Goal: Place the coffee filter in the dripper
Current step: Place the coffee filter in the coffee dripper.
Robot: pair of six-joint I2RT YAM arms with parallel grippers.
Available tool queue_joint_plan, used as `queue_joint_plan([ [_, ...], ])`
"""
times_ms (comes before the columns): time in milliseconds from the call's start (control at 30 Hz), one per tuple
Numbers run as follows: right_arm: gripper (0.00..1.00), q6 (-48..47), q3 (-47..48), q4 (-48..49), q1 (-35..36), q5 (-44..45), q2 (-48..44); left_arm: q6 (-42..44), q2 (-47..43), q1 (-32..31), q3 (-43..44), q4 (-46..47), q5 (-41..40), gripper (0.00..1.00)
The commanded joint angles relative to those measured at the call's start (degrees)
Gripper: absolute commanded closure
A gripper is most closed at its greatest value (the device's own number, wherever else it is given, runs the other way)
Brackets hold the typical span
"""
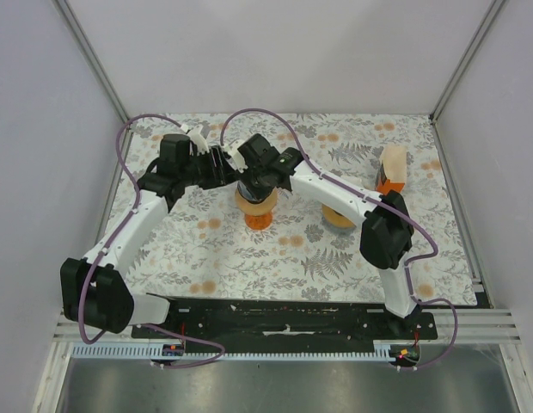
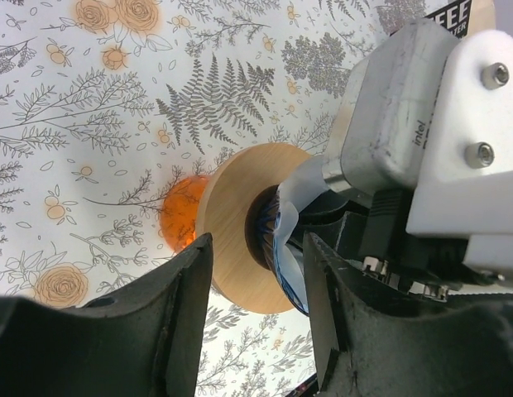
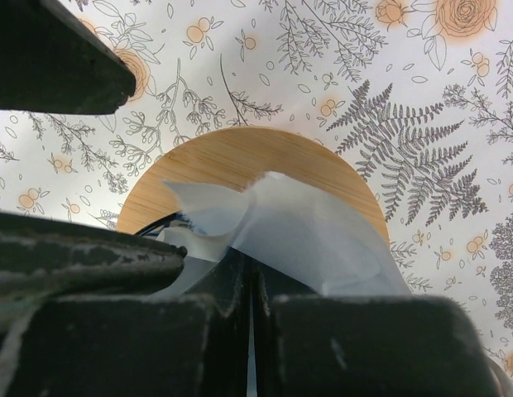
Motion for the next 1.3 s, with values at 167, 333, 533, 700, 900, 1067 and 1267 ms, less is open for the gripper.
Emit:
queue_joint_plan([
  [167, 1.0, 1.67, 1.37, -1.85, 0.4, -0.29, 4.41, -2.01, -1.89, -0.22, -3.65, 5.79, 4.06, 0.55],
  [333, 1.0, 1.5, 2.43, -1.76, 0.4, -2.14, 2.48, -1.84, -1.28, -0.48, -5.06, 7.11, 3.8, 0.64],
  [533, 1.0, 0.88, 1.29, 1.14, 0.48, -0.82, -2.44, -1.13, -1.36, -0.48, -5.06, 7.02, 3.1, 0.76],
  [700, 1.0, -0.61, 1.9, 1.58, 0.4, 1.46, -5.25, -0.52, -1.37, -0.48, -4.62, 6.58, 2.57, 0.78],
  [900, 1.0, -1.49, 1.81, 1.58, 0.13, 2.69, -7.63, -0.34, -1.54, -0.48, -4.45, 6.5, 2.48, 0.78],
  [1067, 1.0, -1.67, 1.2, 1.41, -0.13, 3.57, -9.56, -0.25, -1.63, -0.48, -4.01, 6.23, 2.75, 0.78],
  [1267, 1.0, -2.55, -0.56, 1.41, -0.57, 4.27, -12.9, 0.89, -2.07, -0.4, -1.72, 4.74, 2.4, 0.74],
])
